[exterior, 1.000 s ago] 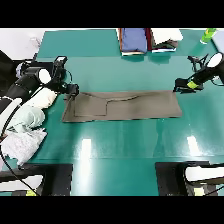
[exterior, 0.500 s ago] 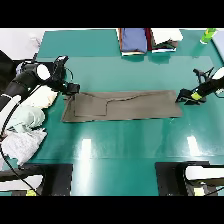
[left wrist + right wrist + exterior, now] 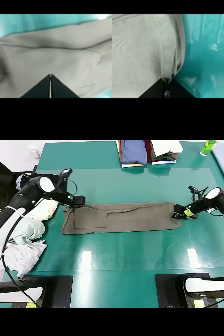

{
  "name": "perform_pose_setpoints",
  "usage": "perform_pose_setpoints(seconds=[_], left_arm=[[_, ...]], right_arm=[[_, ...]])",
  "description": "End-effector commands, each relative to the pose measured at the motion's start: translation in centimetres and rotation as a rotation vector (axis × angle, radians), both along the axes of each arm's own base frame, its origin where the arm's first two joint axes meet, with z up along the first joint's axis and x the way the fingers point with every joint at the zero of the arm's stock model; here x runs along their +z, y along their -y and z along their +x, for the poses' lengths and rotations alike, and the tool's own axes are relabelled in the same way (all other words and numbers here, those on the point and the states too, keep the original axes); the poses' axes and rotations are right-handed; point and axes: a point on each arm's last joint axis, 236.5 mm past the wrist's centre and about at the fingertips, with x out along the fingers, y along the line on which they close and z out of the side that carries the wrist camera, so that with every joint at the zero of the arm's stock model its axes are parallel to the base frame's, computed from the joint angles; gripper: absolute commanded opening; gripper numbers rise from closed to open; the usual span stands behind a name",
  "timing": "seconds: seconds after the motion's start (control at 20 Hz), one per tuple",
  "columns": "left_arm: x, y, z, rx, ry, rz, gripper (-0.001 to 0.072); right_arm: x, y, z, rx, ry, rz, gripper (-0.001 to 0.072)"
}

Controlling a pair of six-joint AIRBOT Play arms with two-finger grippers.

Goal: Fold the shirts.

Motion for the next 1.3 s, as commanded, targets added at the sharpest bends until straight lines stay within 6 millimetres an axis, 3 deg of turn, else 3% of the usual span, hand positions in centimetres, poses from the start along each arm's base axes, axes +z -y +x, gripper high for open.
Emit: perform_pose_setpoints(seconds=[0.0,0.15,0.3,0.45,0.55,0.7,0.8,1.05,1.25], left_arm=[[-1.0,4.3,-0.4,-0.065,0.025,-0.018,0.0025],[-2.3,9.5,-1.3,-0.149,0.042,-0.03,0.0025],[-3.1,14.2,-1.3,-0.233,0.048,-0.035,0.0025],[-3.9,18.1,-0.9,-0.292,0.058,-0.042,0.0025],[-5.2,19.8,-1.2,-0.325,0.041,-0.035,0.0025],[-7.5,20.5,-2.1,-0.342,-0.029,-0.027,0.0025],[-7.7,20.6,-2.2,-0.34,-0.035,-0.03,0.0025],[-7.4,20.5,-2.1,-0.34,-0.037,-0.031,0.0026],[-5.0,16.9,0.0,-0.261,-0.095,-0.011,0.0025]], right_arm=[[0.9,-1.8,0.5,0.075,0.014,0.001,0.0016],[5.3,-2.8,1.9,0.125,0.081,-0.007,0.0015],[12.3,-4.5,2.8,0.177,0.179,-0.015,0.0015],[19.3,-7.5,2.7,0.239,0.298,-0.018,0.0015],[22.8,-9.6,2.4,0.274,0.367,-0.017,0.0015],[26.8,-12.9,2.0,0.327,0.445,-0.001,0.0015],[28.2,-14.7,1.6,0.365,0.467,0.011,0.0015],[29.3,-18.7,1.5,0.448,0.467,0.04,0.0015],[29.6,-21.5,1.7,0.492,0.47,0.062,0.0015]])
